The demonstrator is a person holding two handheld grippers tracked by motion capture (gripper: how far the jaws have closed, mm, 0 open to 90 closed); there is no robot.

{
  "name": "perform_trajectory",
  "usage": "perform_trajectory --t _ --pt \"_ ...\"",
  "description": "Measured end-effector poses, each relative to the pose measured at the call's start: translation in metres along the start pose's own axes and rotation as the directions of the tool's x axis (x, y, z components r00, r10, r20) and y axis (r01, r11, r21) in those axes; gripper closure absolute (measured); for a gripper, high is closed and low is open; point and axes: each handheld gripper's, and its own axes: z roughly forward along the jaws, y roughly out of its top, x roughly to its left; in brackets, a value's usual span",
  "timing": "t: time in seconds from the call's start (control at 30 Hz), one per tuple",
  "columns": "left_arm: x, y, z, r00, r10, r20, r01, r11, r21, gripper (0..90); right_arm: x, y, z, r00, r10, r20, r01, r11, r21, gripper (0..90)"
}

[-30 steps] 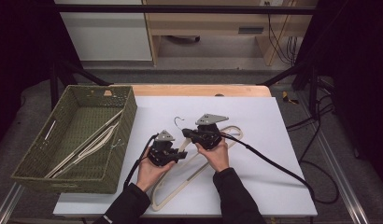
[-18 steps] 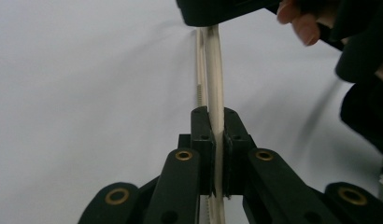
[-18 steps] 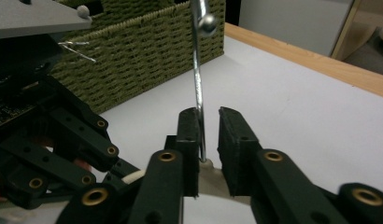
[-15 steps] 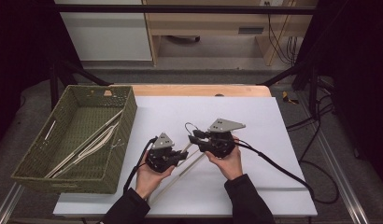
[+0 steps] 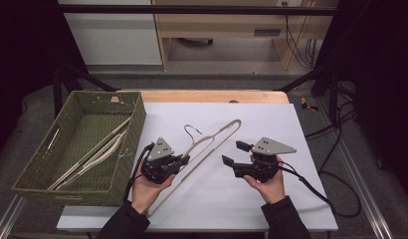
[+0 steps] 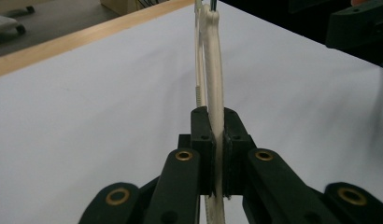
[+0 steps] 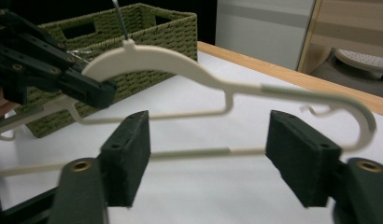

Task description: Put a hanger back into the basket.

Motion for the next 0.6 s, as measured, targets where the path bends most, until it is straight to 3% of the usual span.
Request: perform_trajectory --t 0.1,0.23,0.3,0.43,0.53,0.6 --pt "0.000 0.004 -0.004 0.9994 0.023 -0.025 -0.023 0.9997 0.002 86.0 -0.001 0.001 -0.007 0.9999 0.004 0.011 -0.004 1.000 -0.015 27.8" --pt "0.000 0.007 -0.007 0.9978 0.045 -0.050 -0.044 0.9988 0.022 86.0 0.002 0.007 -0.012 0.9998 0.013 -0.015 -0.014 0.999 -0.046 31.7" --pt "-0.001 0.006 -0.005 0.9970 0.051 -0.058 -0.049 0.9982 0.033 86.0 0.006 0.011 -0.015 0.9997 0.003 -0.026 -0.004 0.998 -0.065 43.4" --pt "-0.005 0.004 0.000 0.9974 0.054 -0.047 -0.051 0.9976 0.047 86.0 0.018 0.024 -0.016 0.9966 -0.031 -0.076 0.024 0.996 -0.091 75.4" --pt "-0.009 0.003 0.005 0.9975 0.060 -0.036 -0.058 0.9967 0.056 86.0 0.028 0.035 -0.014 0.9930 -0.049 -0.108 0.037 0.994 -0.107 89.2" --pt "-0.011 0.002 0.007 0.9974 0.065 -0.031 -0.063 0.9962 0.060 86.0 0.034 0.042 -0.012 0.9909 -0.056 -0.122 0.042 0.992 -0.115 90.0"
